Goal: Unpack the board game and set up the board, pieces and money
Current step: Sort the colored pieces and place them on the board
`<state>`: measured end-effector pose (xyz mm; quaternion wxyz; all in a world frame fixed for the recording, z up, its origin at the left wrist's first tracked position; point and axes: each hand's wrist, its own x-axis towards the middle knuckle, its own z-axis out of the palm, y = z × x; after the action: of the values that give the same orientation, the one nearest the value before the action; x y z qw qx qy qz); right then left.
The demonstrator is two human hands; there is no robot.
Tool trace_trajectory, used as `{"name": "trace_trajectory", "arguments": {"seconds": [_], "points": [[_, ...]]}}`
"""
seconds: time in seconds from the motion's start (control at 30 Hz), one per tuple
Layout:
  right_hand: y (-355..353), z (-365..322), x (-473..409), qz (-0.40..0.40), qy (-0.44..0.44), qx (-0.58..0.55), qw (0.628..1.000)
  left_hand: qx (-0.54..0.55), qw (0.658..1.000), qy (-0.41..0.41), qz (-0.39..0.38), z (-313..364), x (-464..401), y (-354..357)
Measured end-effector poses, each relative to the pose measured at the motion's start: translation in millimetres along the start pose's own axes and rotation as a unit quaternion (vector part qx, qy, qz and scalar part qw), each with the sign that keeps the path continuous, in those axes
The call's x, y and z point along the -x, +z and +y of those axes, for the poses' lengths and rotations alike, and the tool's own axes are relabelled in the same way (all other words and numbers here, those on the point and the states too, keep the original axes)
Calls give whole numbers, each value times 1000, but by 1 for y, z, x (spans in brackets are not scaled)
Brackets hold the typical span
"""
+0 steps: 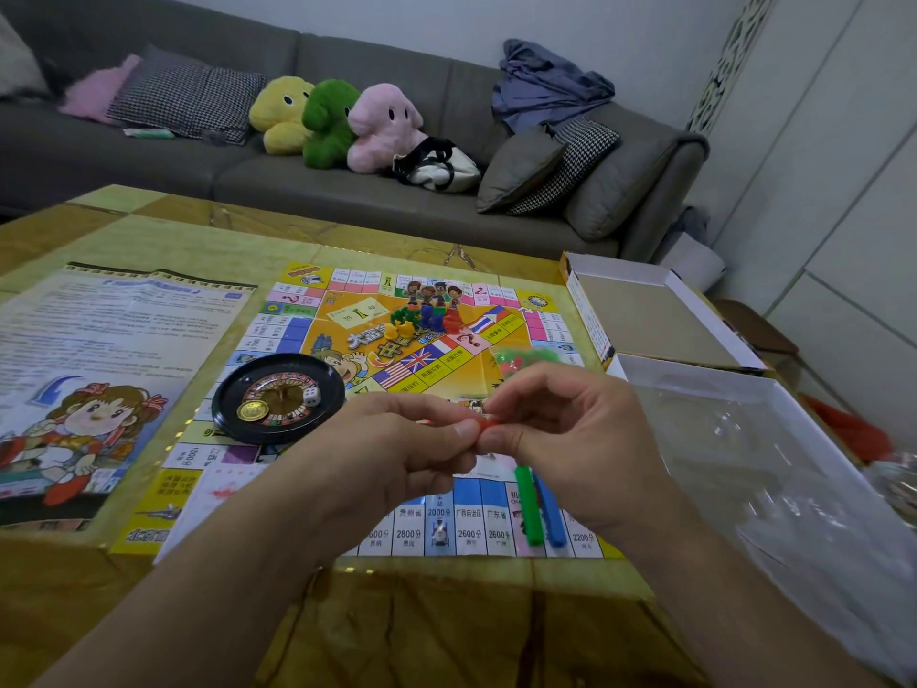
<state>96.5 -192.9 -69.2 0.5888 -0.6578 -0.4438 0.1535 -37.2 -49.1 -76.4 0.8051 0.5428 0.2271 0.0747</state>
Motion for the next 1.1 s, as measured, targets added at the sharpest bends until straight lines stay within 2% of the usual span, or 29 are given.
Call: {"name": "trace_trajectory", "arguments": {"seconds": [0.17, 0.5, 0.7, 0.77, 0.93, 1.1], "points": [[1, 2, -3, 8, -13, -22, 1000, 11, 1000, -8, 4, -1, -3, 0], [2, -2, -6, -47, 3, -18, 999, -17, 999, -33, -18, 3, 3, -7], [7, -4, -4, -38, -18, -3, 999, 61, 997, -53, -14, -2, 6, -4], [10, -2, -3, -24, -47, 20, 998, 92, 994, -59, 3, -3, 6, -1], [25, -1, 3, 73, -99, 128, 984, 176, 979, -41, 95, -8, 3, 20], [27, -2, 11, 44, -127, 233, 963, 222, 969, 2, 107, -16, 0, 23]]}}
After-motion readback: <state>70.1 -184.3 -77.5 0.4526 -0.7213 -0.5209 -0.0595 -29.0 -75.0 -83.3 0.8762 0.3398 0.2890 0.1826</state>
